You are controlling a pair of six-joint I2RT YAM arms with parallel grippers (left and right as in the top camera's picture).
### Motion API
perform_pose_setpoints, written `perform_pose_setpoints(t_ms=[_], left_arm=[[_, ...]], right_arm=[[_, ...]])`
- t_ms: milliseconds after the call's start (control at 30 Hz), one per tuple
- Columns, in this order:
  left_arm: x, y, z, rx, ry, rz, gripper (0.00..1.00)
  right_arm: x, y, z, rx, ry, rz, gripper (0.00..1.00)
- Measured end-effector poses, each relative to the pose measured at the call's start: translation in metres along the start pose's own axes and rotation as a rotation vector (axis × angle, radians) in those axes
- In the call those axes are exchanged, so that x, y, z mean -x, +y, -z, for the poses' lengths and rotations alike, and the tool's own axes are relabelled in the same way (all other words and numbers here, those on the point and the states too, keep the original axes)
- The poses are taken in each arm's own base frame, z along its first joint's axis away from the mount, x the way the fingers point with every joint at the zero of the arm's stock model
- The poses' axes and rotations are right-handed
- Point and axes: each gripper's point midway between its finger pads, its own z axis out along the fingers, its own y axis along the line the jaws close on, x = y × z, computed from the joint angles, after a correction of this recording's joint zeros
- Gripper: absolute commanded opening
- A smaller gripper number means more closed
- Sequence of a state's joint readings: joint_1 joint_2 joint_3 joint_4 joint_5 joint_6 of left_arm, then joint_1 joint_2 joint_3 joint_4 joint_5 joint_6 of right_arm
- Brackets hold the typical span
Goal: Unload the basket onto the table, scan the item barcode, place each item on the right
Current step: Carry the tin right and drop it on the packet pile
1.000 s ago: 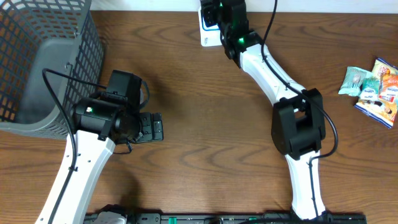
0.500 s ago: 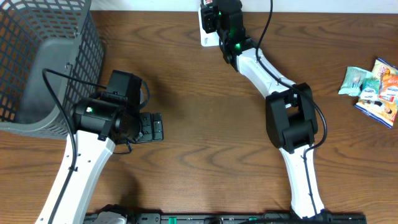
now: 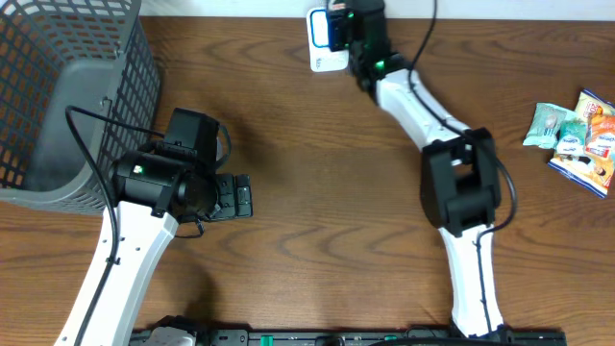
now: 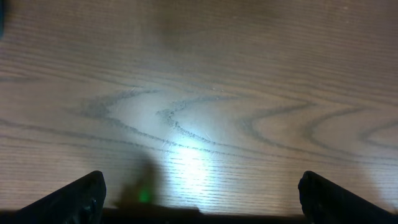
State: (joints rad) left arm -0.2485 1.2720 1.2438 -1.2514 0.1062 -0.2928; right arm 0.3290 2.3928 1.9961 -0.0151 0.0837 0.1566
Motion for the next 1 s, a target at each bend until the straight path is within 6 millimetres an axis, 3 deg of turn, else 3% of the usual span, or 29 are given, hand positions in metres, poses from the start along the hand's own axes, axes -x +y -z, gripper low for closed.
perform_pose_setpoints(t_ms=[133, 267, 400, 567, 767, 1000], left_arm=[[0.000, 0.000, 0.000, 0.000, 0.000, 0.000, 0.98], [0.000, 0.000, 0.000, 0.000, 0.002, 0.000, 0.98], [0.000, 0.000, 0.000, 0.000, 0.000, 0.000, 0.98], [0.000, 0.000, 0.000, 0.000, 0.001, 0.000, 0.98], [0.000, 0.000, 0.000, 0.000, 0.001, 0.000, 0.98], [0.000, 0.000, 0.000, 0.000, 0.000, 0.000, 0.98]], right_arm=[[0.026, -0.053, 0.032, -0.088, 0.054, -0.027, 0.49], [0.066, -0.125, 0.090, -0.212, 0.076, -0.070, 0.51], [0.078, -0.200, 0.150, -0.345, 0.139, -0.096, 0.52], [0.042, -0.278, 0.195, -0.483, 0.304, -0.147, 0.51], [-0.004, -0.351, 0.235, -0.602, 0.443, -0.243, 0.53], [-0.046, -0.411, 0.273, -0.699, 0.529, -0.339, 0.60]])
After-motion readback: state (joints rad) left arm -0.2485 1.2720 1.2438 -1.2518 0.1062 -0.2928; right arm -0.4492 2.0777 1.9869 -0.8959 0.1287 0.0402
